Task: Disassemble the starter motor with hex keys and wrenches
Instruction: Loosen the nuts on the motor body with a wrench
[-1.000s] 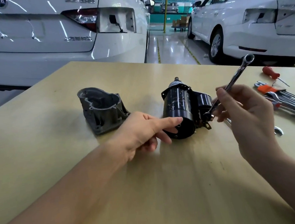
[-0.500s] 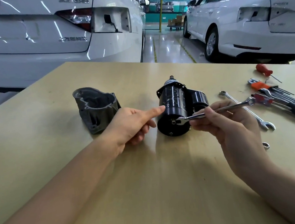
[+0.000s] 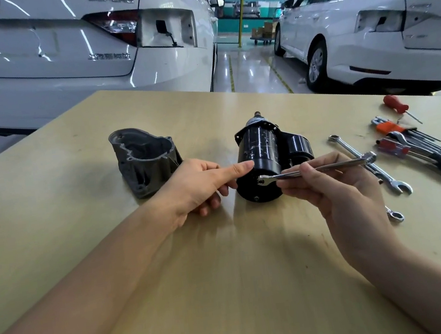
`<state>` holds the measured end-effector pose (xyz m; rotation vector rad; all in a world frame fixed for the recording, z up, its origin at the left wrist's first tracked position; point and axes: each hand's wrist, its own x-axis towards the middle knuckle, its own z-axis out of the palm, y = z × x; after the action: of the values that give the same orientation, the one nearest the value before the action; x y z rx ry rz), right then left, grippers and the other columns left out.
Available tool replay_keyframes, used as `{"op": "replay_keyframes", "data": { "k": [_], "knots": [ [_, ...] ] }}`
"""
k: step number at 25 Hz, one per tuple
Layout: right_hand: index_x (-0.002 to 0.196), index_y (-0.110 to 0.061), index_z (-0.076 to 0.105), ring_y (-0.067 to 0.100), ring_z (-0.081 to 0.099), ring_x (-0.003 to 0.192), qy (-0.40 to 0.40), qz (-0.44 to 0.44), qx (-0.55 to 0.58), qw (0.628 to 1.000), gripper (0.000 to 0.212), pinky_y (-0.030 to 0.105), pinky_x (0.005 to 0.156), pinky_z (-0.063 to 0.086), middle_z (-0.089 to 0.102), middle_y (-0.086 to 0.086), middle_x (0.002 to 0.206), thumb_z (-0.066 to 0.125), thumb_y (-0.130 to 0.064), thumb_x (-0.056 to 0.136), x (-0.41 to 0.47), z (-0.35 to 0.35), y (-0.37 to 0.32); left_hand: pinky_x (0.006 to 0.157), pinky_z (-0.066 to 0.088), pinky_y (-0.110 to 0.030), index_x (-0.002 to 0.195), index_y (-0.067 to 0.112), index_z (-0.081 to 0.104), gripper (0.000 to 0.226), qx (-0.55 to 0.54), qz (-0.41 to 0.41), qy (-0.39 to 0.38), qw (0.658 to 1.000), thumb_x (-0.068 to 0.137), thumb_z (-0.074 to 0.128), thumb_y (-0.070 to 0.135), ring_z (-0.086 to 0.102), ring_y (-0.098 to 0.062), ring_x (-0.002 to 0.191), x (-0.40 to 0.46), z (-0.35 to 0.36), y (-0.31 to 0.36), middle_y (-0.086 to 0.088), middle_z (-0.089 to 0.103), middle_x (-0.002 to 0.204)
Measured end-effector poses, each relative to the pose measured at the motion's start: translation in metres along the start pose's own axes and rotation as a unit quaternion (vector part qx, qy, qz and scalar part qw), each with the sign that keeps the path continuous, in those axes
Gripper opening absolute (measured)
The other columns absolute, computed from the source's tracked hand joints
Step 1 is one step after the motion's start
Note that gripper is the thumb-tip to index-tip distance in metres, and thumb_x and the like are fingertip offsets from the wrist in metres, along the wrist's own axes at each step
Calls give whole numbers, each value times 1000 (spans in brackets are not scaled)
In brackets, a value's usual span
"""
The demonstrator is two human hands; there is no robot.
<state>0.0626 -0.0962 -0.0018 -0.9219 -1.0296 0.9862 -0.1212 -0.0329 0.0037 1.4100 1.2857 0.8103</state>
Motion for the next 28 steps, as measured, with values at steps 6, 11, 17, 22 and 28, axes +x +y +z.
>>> {"op": "replay_keyframes", "data": {
  "k": [6, 11, 17, 22, 28],
  "knots": [
    [80, -11, 64, 23, 72, 69, -13, -73, -101, 992, 11, 26, 66, 57, 73, 8, 73, 63, -3, 87, 5, 3, -3, 33, 31, -18, 63, 13, 67, 50, -5, -5, -3, 1000, 54, 74, 62, 44, -9, 38, 1, 0, 0, 7, 53, 48],
    [82, -18, 70, 11, 65, 63, -133, -216, -313, 915, 11, 24, 65, 53, 69, -5, 69, 71, -7, 83, 19, 27, -23, 37, 32, -17, 66, 10, 62, 55, -114, -70, -16, 991, 96, 44, 52, 44, -11, 40, 7, -8, 1, 2, 52, 51],
    [99, -17, 68, 21, 57, 88, -329, -290, -651, 619, 16, 32, 71, 44, 46, -5, 84, 53, -16, 94, 19, 70, -19, 58, 39, -30, 81, 8, 58, 48, -174, -115, -115, 971, 100, 34, 46, 50, -18, 56, 10, -35, 4, -7, 55, 66],
    [99, -16, 69, 20, 56, 79, -302, -345, -582, 671, 16, 31, 62, 43, 47, -6, 82, 54, -18, 94, 15, 63, -26, 55, 42, -25, 71, 14, 65, 36, -124, -82, -116, 982, 88, 51, 43, 52, -14, 54, 6, -37, 6, -1, 58, 60],
    [85, -30, 66, 4, 51, 59, -46, -238, -266, 933, 17, 18, 55, 43, 62, -9, 73, 65, -14, 89, 38, 9, -29, 41, 38, -14, 79, 19, 80, 44, 7, -23, -148, 989, 54, 76, 55, 55, -8, 47, -9, -18, 9, 1, 73, 74]
  ]
}}
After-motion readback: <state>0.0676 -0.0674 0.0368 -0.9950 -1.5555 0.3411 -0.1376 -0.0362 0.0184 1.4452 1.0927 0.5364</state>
